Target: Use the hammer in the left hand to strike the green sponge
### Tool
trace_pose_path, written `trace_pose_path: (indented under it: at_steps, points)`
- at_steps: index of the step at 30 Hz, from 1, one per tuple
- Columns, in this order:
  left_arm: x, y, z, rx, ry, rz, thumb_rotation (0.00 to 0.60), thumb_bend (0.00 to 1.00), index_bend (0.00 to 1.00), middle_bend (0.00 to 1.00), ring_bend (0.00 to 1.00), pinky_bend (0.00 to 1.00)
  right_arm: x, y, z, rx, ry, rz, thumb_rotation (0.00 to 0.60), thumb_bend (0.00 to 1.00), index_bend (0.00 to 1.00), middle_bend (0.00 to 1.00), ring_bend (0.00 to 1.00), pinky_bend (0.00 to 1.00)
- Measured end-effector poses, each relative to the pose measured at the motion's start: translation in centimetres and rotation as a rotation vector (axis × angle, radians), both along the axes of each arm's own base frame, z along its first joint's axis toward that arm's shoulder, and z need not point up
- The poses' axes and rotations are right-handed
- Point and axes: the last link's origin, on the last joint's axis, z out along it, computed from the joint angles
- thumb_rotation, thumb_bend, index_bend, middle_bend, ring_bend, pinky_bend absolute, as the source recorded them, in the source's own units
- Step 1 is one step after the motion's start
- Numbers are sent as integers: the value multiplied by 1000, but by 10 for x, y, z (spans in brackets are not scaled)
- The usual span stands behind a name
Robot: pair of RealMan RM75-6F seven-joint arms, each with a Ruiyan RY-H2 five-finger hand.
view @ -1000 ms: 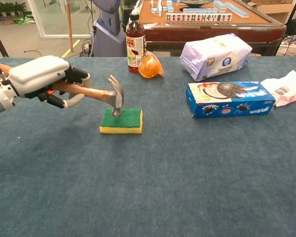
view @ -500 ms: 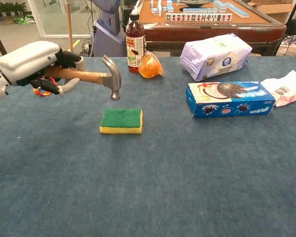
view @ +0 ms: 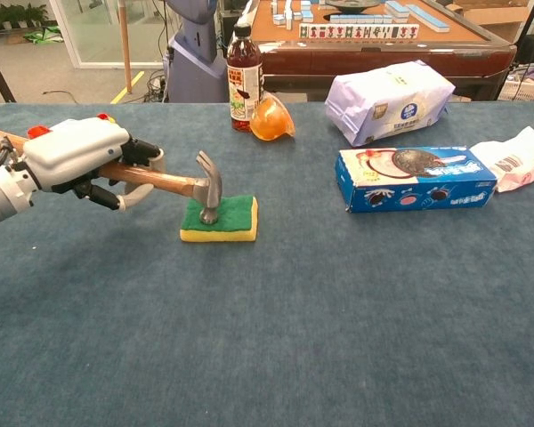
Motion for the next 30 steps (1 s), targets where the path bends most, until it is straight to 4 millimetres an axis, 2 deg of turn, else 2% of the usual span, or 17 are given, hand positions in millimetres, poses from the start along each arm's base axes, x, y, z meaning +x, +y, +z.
trace_pose_path:
  at_steps: [6,10,19,24,27,28,30]
  points:
    - [4,3,22,52,-88,-17,600,509,692,749,700,969,-1,-1,-1,3,-5,2,600,181,83,243,9,0]
    - [-5,5,37,84,-99,15,600,509,692,749,698,969,-1,-2,-3,8,-7,6,600,181,83,244,9,0]
    - [-37,8,44,122,-61,183,600,500,652,730,667,970,1,-4,-5,18,-8,15,600,182,83,244,9,0]
    - [-42,8,41,115,-85,271,600,495,567,656,623,956,2,-4,-5,17,-8,18,600,181,83,244,8,0]
    - [-40,6,37,102,-82,300,600,478,442,541,511,852,2,-4,-5,16,-8,18,600,182,83,244,8,0]
    - [-39,5,36,94,-78,314,600,463,382,466,448,778,2,-4,-5,15,-8,18,600,182,83,244,8,0]
    - [-38,4,33,77,-76,336,600,412,241,285,289,547,2,-3,-4,13,-8,16,600,181,83,244,9,0]
